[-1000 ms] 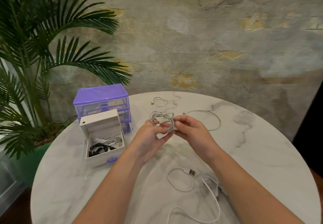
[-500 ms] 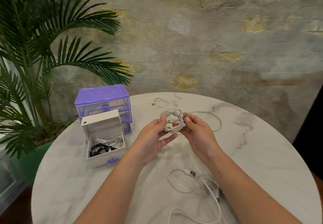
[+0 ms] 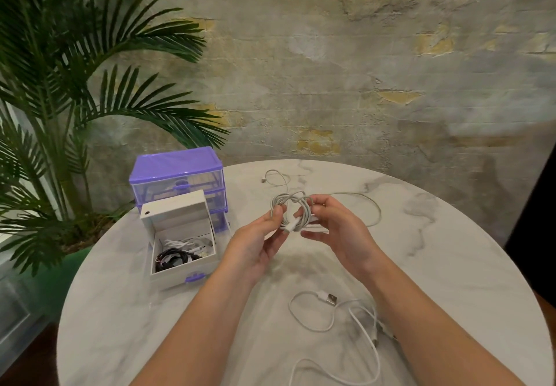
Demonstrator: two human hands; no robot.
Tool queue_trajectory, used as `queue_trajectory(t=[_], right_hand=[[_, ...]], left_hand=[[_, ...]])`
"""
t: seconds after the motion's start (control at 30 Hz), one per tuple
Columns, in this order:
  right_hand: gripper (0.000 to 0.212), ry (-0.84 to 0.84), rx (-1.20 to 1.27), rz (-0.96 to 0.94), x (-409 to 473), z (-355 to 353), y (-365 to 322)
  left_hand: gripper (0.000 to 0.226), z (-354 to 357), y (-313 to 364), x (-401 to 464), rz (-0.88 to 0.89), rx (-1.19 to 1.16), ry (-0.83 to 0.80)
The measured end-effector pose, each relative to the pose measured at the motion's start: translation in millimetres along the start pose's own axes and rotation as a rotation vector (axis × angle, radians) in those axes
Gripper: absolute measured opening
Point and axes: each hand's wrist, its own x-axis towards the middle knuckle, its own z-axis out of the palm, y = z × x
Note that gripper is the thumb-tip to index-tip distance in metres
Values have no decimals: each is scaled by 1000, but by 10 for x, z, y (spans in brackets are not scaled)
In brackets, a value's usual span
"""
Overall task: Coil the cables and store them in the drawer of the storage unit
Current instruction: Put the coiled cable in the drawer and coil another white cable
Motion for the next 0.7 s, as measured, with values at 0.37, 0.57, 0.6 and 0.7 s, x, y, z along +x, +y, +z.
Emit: queue_trajectory(t=[0.37, 0.57, 0.6, 0.7], right_hand=[[43, 136, -6, 44, 1, 98, 35], [44, 234, 27, 114, 20, 48, 11], [45, 250, -27, 112, 21, 33, 18], [55, 244, -197, 106, 30, 28, 40]], left_hand=[[8, 51, -50, -6, 66, -11, -15], [10, 43, -25, 23, -37, 122, -44], [8, 41, -26, 23, -56, 183, -49], [19, 40, -30, 13, -30, 395, -71]])
